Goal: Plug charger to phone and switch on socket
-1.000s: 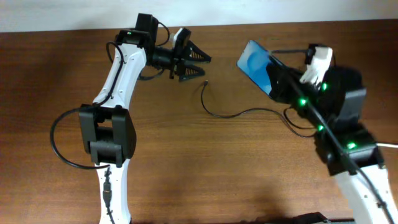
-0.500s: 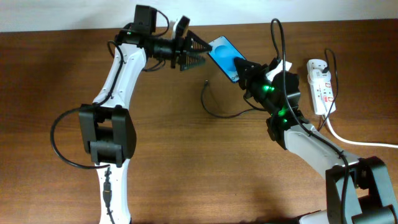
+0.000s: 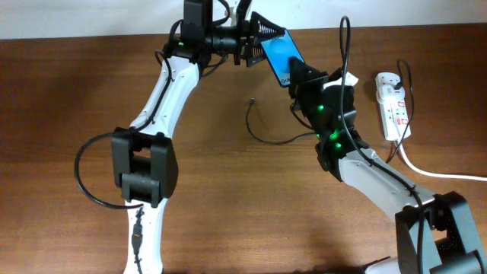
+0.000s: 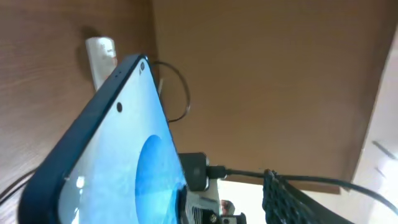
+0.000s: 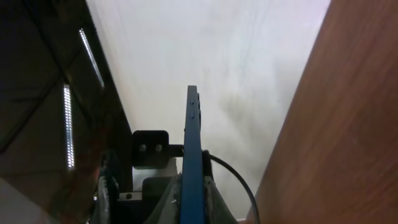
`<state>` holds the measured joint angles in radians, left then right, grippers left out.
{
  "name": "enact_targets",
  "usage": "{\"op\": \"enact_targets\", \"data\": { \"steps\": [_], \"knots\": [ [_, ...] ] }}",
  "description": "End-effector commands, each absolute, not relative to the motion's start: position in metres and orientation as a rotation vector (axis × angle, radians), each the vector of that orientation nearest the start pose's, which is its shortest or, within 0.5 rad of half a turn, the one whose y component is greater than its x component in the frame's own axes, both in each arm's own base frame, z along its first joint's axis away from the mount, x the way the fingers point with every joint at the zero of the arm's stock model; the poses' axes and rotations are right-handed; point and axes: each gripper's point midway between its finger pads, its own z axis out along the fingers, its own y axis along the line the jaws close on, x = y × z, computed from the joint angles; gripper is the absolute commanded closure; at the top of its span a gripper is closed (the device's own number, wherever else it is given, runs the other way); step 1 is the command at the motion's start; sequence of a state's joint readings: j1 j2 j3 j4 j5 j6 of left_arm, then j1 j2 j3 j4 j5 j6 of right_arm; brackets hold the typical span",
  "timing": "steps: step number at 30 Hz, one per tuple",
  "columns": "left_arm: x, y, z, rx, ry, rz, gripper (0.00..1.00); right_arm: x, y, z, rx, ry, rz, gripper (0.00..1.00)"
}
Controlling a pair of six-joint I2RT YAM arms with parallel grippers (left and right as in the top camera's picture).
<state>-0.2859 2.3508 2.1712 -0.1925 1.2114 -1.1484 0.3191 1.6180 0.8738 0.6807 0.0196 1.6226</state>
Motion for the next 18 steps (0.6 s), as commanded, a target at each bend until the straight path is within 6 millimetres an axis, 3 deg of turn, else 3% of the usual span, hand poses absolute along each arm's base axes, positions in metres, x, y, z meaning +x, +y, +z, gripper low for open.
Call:
{"op": "enact_targets", "data": {
  "steps": [1, 8, 11, 12, 18],
  "knots": [
    [0.505, -0.335, 0.286, 0.018, 2.295, -2.126, 0.33, 0.475, 0.160, 0.258, 1.141, 1.416, 1.476, 0.96],
    [0.498, -0.354, 0.288, 0.037, 2.286, -2.123, 0.35, 0.477, 0.170, 0.277, 1.113, 1.383, 1.503, 0.96],
    [0.500, -0.355, 0.288, 0.021, 2.283, -2.112, 0.46, 0.476, 0.174, 0.270, 1.125, 1.417, 1.492, 0.96],
    [0.503, -0.354, 0.287, 0.003, 2.278, -2.100, 0.57, 0.476, 0.174, 0.268, 1.129, 1.426, 1.487, 0.96],
    [0.521, -0.352, 0.284, -0.099, 2.244, -2.025, 0.68, 0.473, 0.181, 0.261, 1.125, 1.481, 1.498, 0.96]
  ]
}}
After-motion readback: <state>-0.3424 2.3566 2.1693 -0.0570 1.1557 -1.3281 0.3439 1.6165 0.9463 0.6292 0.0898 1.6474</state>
